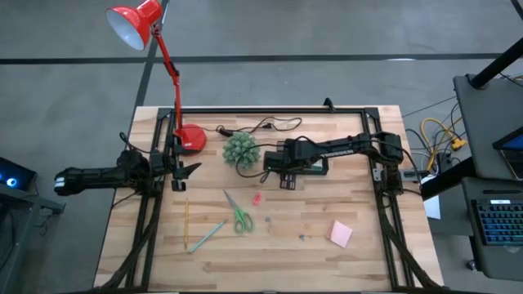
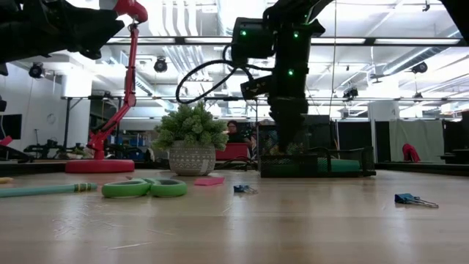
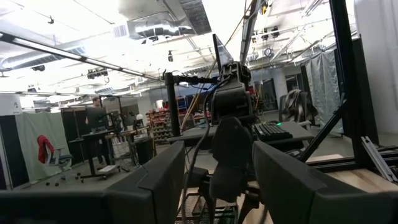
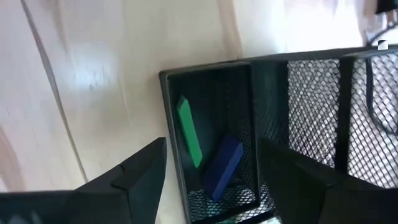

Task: Pick and place office supplies into organizer
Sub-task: Put the left blue binder clip into the black desk organizer

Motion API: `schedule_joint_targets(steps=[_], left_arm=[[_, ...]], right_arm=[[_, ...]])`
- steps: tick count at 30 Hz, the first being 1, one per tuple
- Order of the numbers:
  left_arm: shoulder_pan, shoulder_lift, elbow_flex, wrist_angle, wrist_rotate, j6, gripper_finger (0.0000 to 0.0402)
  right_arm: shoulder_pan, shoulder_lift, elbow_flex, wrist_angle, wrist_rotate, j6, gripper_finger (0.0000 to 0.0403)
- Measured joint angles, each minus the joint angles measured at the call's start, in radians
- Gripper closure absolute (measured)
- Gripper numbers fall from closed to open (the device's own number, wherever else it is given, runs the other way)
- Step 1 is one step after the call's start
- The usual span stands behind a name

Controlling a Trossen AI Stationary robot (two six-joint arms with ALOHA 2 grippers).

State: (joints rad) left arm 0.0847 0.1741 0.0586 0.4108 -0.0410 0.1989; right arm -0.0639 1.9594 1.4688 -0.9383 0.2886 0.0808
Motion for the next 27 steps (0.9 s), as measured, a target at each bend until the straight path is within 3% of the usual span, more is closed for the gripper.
schedule_joint_targets(steps=[9,15,20,27], left_arm=[[0.0,0.0,0.0,0.0,0.0,0.0,0.0226],[0.0,0.0,0.0,0.0,0.0,0.0,0.0226],[0.0,0.0,0.0,0.0,0.0,0.0,0.0226],[0.0,0.0,0.0,0.0,0.0,0.0,0.0226]], right_arm=[[0.003,-0.002,0.083,-0.01,-0.003,0.017,0.0183],[0.037,-0.003,0.141,-0.008,-0.123,0.062,0.0184],[0.107,-0.004,0.161,0.011,-0.162,0.172,0.0184],[0.229,-0.001,0.157,0.086,-0.161,0.452,0.0184]])
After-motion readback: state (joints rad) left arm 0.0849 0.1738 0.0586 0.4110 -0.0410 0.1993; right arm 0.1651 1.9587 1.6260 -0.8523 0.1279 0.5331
